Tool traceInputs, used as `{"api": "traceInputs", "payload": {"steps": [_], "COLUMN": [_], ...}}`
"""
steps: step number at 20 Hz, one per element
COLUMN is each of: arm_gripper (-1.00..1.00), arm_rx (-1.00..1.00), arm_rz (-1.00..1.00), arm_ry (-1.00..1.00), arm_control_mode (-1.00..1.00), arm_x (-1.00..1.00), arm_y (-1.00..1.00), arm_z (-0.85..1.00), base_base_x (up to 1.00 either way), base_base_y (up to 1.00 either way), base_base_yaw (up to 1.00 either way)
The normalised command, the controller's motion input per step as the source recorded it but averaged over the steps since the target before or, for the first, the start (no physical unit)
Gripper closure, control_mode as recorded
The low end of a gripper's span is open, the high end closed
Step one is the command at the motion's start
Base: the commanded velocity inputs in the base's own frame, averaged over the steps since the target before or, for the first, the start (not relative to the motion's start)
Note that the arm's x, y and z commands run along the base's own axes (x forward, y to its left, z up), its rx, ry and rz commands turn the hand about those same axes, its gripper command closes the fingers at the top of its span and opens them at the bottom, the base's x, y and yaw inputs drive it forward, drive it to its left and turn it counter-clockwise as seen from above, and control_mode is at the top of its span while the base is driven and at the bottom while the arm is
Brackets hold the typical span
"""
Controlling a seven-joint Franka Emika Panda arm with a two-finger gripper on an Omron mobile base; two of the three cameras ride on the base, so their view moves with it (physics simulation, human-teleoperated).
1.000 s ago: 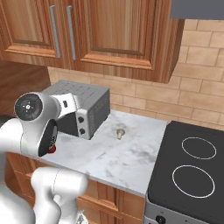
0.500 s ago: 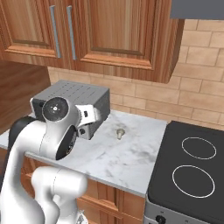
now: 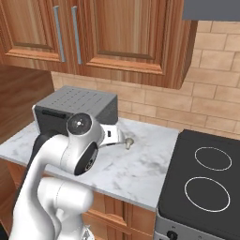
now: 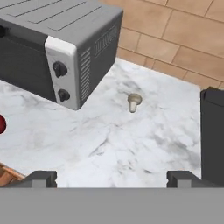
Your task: Place the liquor on the top shelf of the fridge to keep it out of children's reach, and place the tomato and mushroom on lower shelves for easy access.
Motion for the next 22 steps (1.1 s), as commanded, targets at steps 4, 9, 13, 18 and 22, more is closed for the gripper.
{"api": "traceInputs", "payload": {"steps": [4,9,13,18,22], "arm_gripper": [-1.00,-1.00,-1.00,-1.00,-1.00], "arm_rx": [0.05,0.11,0.14,0.10,0.03], "arm_rz": [-0.11,-0.08,-0.01,0.00,0.00], "arm_ry": [0.10,0.14,0.13,0.07,0.03], "arm_control_mode": [-1.00,-1.00,-1.00,-1.00,-1.00], "arm_x": [0.30,0.32,0.38,0.25,0.17], "arm_y": [-0.12,0.00,-0.04,-0.01,0.00], "arm_z": [-0.24,-0.08,-0.03,-0.04,-0.21], "base_base_x": [0.00,0.00,0.00,0.00,0.00], "base_base_y": [0.00,0.00,0.00,0.00,0.00], "base_base_yaw": [0.00,0.00,0.00,0.00,0.00]}}
